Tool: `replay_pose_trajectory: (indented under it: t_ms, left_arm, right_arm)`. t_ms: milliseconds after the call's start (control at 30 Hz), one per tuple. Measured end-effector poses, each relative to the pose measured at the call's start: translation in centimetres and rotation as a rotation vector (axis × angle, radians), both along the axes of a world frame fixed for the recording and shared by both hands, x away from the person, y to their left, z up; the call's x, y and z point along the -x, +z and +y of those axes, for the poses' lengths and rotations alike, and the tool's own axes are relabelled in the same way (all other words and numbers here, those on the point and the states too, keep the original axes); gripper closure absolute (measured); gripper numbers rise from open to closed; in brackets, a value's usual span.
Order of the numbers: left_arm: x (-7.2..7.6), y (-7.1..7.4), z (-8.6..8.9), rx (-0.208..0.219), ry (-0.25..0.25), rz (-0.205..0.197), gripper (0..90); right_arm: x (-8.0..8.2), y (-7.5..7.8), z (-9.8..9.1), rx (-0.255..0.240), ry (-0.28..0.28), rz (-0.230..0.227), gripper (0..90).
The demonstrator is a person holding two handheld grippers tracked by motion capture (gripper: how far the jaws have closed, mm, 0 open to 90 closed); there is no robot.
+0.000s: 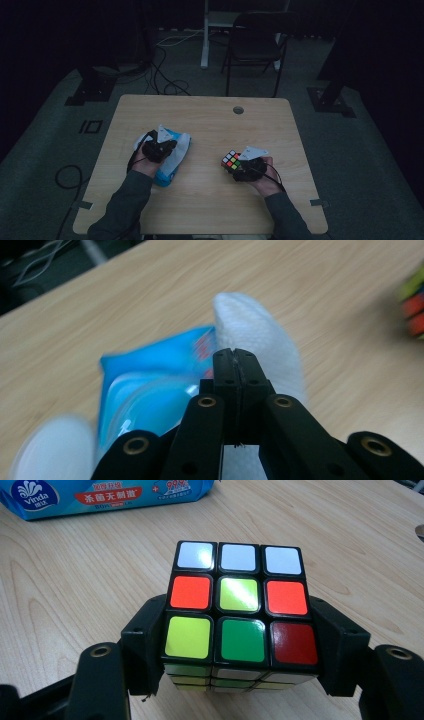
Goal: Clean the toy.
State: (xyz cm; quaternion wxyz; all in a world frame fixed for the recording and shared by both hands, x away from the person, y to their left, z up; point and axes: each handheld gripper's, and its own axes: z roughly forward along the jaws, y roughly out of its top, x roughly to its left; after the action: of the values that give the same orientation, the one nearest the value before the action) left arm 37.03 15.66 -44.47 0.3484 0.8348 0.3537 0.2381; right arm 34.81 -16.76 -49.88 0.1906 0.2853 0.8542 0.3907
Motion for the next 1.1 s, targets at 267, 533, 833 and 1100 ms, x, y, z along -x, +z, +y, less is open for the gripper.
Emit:
replay_pose_trajectory:
  t_ms: [267,533,833,1100]
  left_arm:
    - [0.4,0.3,0.0,0.031,0.008,-0.012,64.8]
    - [0.8,-1.9,2.0,-0.026,0.077,0.027,49.1]
    - [0.2,-3.6,2.2,-0.040,0.101,0.077,64.4]
    - [-0.1,-3.3,2.9,0.026,0.086,0.095,63.4]
  right_arm:
    - [0.3,0.0,0.3,0.004,0.013,-0.002,33.7]
    - [0.3,0.1,0.1,0.001,0.014,-0.002,33.6]
    - [0.5,0.0,0.3,0.007,0.023,0.000,33.7]
    - [0.6,-0.1,0.2,0.009,0.023,0.003,33.7]
